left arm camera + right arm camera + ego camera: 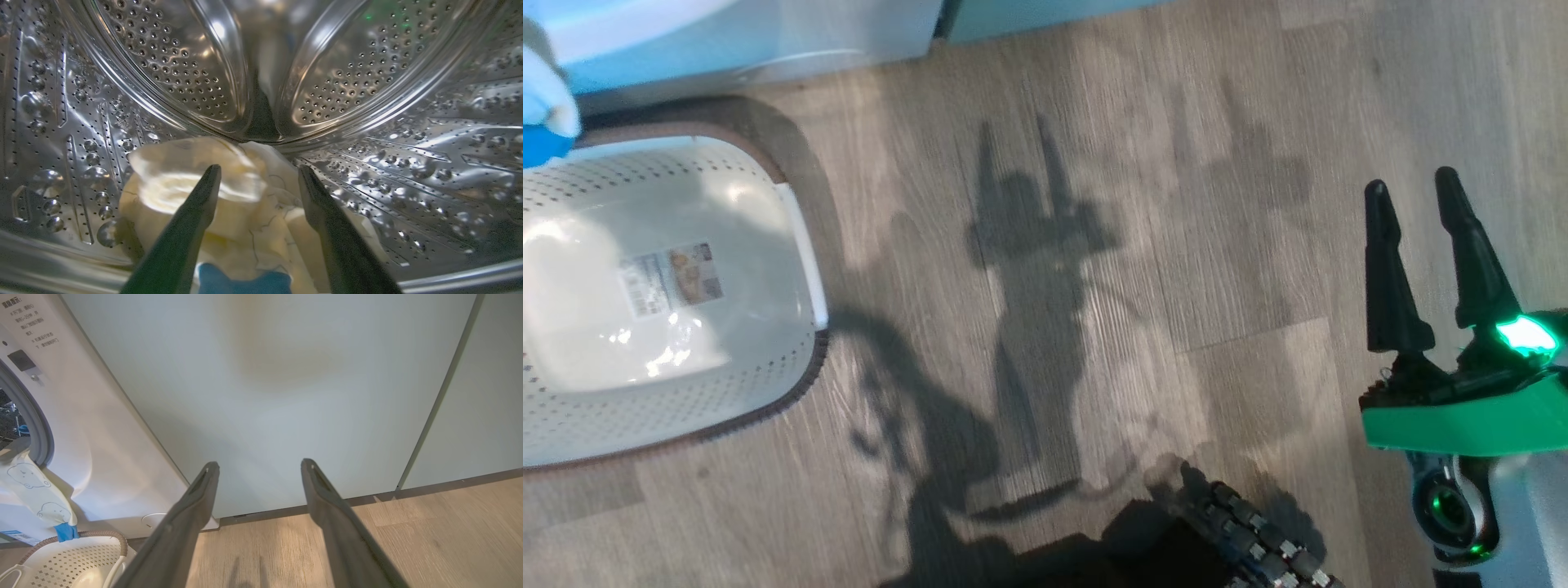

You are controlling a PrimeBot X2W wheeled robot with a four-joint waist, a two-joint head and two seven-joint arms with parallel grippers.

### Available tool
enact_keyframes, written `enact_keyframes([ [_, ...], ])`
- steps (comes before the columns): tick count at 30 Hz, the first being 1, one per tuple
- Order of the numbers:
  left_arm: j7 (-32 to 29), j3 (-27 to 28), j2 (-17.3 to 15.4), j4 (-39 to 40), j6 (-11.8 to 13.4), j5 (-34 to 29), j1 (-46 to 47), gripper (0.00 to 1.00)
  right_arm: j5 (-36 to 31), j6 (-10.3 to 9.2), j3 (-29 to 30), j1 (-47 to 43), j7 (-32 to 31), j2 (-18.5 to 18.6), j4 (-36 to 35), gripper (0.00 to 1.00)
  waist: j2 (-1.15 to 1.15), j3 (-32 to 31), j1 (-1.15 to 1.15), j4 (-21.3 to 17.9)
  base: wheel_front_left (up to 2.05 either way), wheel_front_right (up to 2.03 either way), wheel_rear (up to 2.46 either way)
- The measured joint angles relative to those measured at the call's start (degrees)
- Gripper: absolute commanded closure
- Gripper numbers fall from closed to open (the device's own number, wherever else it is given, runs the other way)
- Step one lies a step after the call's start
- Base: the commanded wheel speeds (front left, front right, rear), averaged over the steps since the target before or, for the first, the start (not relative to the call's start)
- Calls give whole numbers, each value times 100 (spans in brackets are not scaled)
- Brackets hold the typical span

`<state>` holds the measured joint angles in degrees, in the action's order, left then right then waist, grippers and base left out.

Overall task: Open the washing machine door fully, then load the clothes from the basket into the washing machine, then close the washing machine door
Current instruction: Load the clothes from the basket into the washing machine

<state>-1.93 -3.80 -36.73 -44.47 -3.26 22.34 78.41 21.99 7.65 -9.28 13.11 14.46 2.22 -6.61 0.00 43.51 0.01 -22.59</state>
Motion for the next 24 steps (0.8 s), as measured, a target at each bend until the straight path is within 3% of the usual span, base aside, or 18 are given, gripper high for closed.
enact_keyframes([
  [10,499,1,350,815,470,69,-1277,0,-244,0,197,-251,-1,0,78,0,0,-536,0,278,0,0,0],
  [16,810,4,597,1809,609,210,-2451,0,-415,0,258,-294,0,1,80,0,0,-878,0,500,0,0,0],
  [24,1061,153,746,3334,1005,292,-4392,0,-666,0,305,-489,-1,1,160,0,0,-1316,0,751,0,0,0],
])
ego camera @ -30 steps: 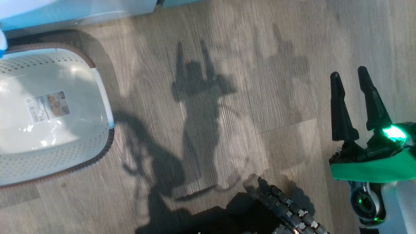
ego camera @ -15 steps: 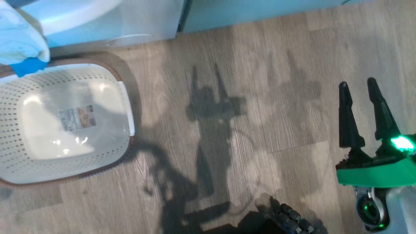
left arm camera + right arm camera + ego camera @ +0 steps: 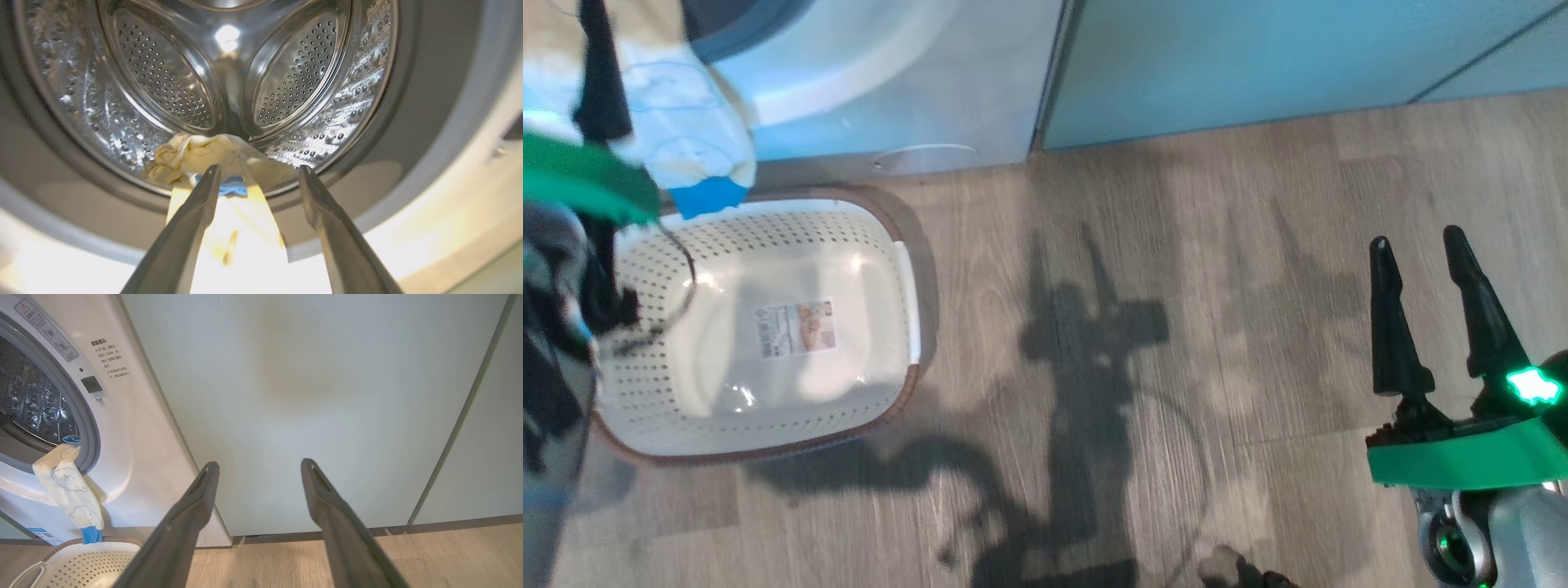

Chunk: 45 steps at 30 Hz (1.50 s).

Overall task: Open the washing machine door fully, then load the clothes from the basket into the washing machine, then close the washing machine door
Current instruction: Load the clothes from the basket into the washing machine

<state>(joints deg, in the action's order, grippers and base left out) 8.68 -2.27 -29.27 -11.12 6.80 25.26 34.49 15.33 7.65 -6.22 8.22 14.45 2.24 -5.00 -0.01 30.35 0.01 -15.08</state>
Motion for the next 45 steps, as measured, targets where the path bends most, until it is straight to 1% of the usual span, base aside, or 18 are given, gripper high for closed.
enact_keyframes([
  [3,116,43,100,534,167,1,-683,0,-85,0,32,-58,0,0,8,0,0,-152,0,92,0,0,0],
  [7,256,36,375,1229,411,1,-1625,0,-223,0,31,-180,0,0,54,0,0,-375,-1,213,0,0,0],
  [11,355,3,622,1659,626,-8,-2469,0,-356,0,30,-283,0,0,93,0,0,-606,0,352,0,0,0],
  [14,446,-130,804,1798,697,-58,-2858,0,-476,0,24,-366,0,0,187,0,0,-770,0,491,0,0,0],
  [18,504,-359,1069,1839,686,-124,-3105,0,-591,0,34,-481,0,0,270,0,0,-993,0,682,0,0,0],
  [19,522,-401,1111,1827,645,-152,-3158,0,-609,0,40,-499,0,0,278,0,0,-1056,0,720,0,0,0],
  [25,570,-504,1241,1713,614,-259,-3422,0,-634,0,52,-634,0,0,434,0,0,-1405,0,850,0,0,0],
  [29,577,-533,1391,1630,597,-339,-3608,0,-635,0,70,-838,0,0,476,0,0,-1695,0,908,0,0,0],
  [35,579,-531,1501,1599,539,-460,-3816,0,-682,0,109,-1128,0,0,589,0,0,-2122,0,994,0,0,0],
  [39,579,-542,1568,1595,491,-511,-4006,0,-727,0,104,-1162,0,0,613,0,0,-2376,0,1038,0,0,0],
  [45,579,-554,1606,1590,441,-511,-4135,0,-735,0,98,-1222,0,0,614,0,0,-2556,0,1099,0,0,0],
])
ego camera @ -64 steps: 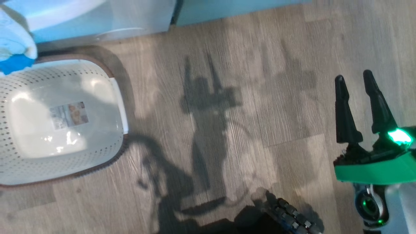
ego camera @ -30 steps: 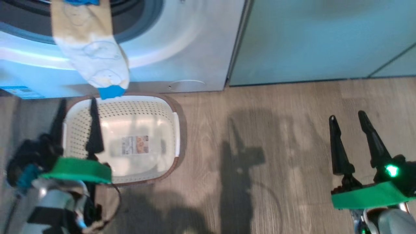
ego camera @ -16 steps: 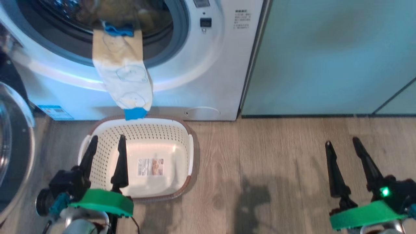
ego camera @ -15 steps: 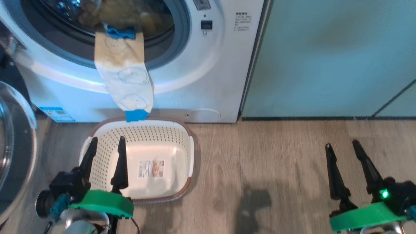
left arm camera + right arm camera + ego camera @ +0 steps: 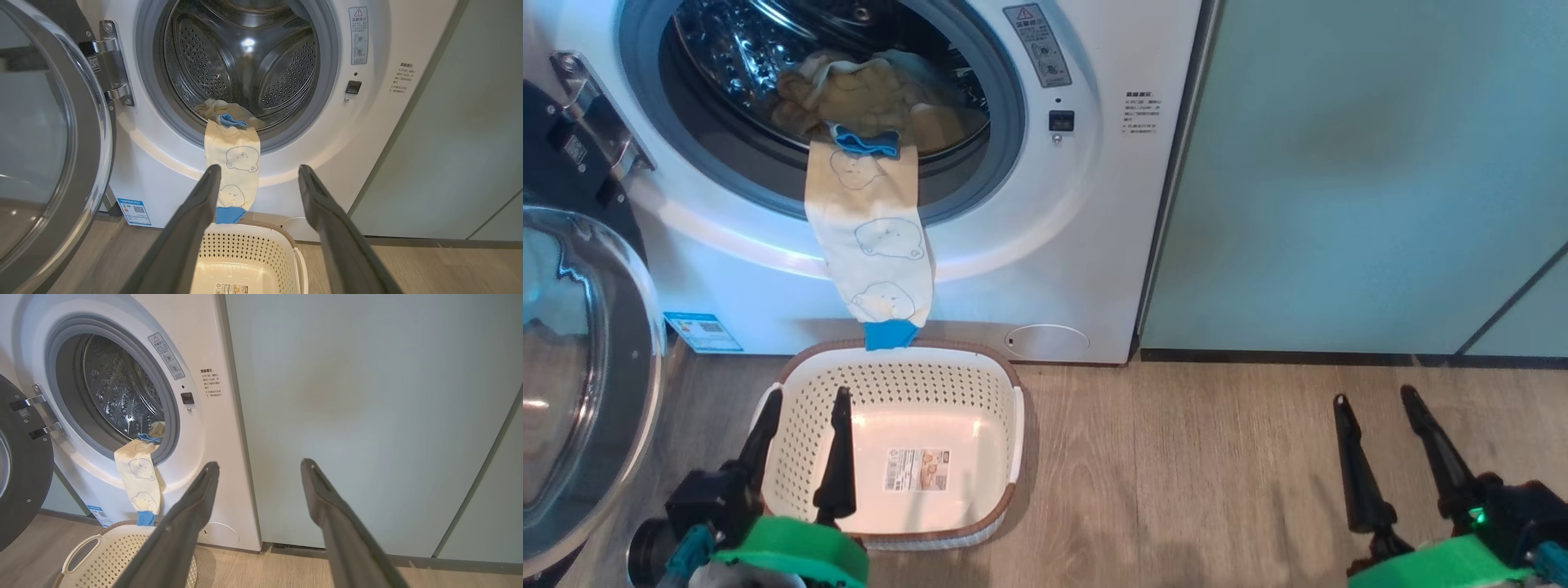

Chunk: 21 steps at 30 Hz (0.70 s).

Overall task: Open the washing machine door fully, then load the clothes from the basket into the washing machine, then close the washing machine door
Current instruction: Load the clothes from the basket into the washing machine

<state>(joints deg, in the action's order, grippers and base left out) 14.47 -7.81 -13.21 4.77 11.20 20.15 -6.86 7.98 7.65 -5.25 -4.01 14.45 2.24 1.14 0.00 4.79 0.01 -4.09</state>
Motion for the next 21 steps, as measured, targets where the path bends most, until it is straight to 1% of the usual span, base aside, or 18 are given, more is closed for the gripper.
enact_keyframes([
  [12,0,-26,19,-89,-3,0,7,0,0,0,-60,-50,0,0,13,0,0,106,-1,-25,0,0,0],
  [19,-5,-109,19,-316,-104,19,173,0,1,0,-99,-27,0,0,-4,0,0,269,-1,-60,0,0,0],
  [21,-20,-153,19,-407,-174,47,285,0,2,0,-118,-24,0,0,-21,0,0,333,-1,-81,0,0,0],
])
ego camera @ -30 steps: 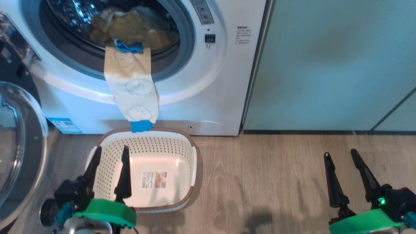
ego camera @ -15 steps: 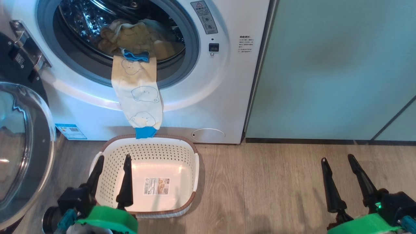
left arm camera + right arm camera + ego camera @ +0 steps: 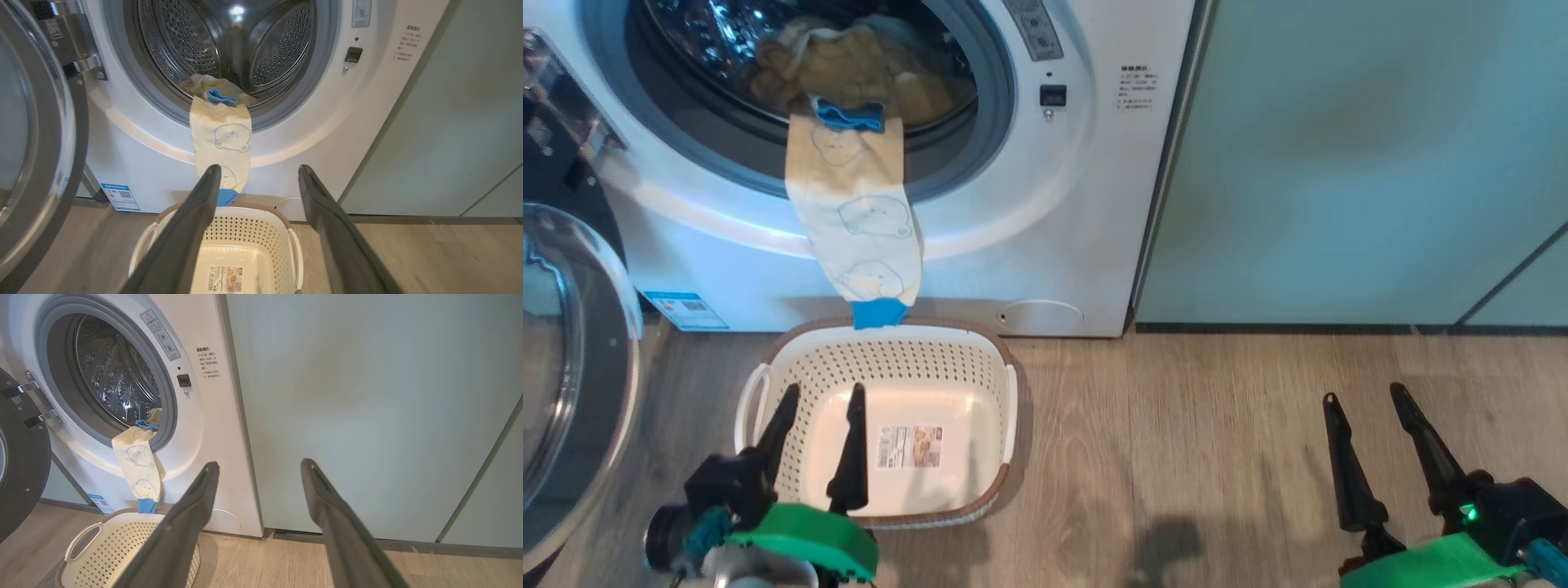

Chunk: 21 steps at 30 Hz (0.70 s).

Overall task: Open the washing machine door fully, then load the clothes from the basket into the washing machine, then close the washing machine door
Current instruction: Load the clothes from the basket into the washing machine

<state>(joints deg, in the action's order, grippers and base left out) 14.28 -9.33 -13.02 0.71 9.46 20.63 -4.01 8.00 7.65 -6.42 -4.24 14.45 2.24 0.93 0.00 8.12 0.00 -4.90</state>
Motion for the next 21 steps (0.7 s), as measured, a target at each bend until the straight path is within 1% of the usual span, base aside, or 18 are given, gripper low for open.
enact_keyframes([
  [5,-23,-20,1,-453,-171,154,376,0,4,0,-63,89,0,0,-67,0,0,219,0,-52,0,0,0],
  [7,-25,-23,1,-588,-196,175,485,0,8,0,-76,143,0,0,-75,0,0,273,0,-66,0,0,0],
  [17,-124,-20,-19,-2059,-687,412,1801,0,183,0,-190,527,0,0,-244,0,0,931,-1,-285,0,0,0],
  [21,-151,32,-64,-2698,-788,544,2440,0,303,0,-292,773,0,1,-299,0,0,1264,-1,-408,0,0,0],
])
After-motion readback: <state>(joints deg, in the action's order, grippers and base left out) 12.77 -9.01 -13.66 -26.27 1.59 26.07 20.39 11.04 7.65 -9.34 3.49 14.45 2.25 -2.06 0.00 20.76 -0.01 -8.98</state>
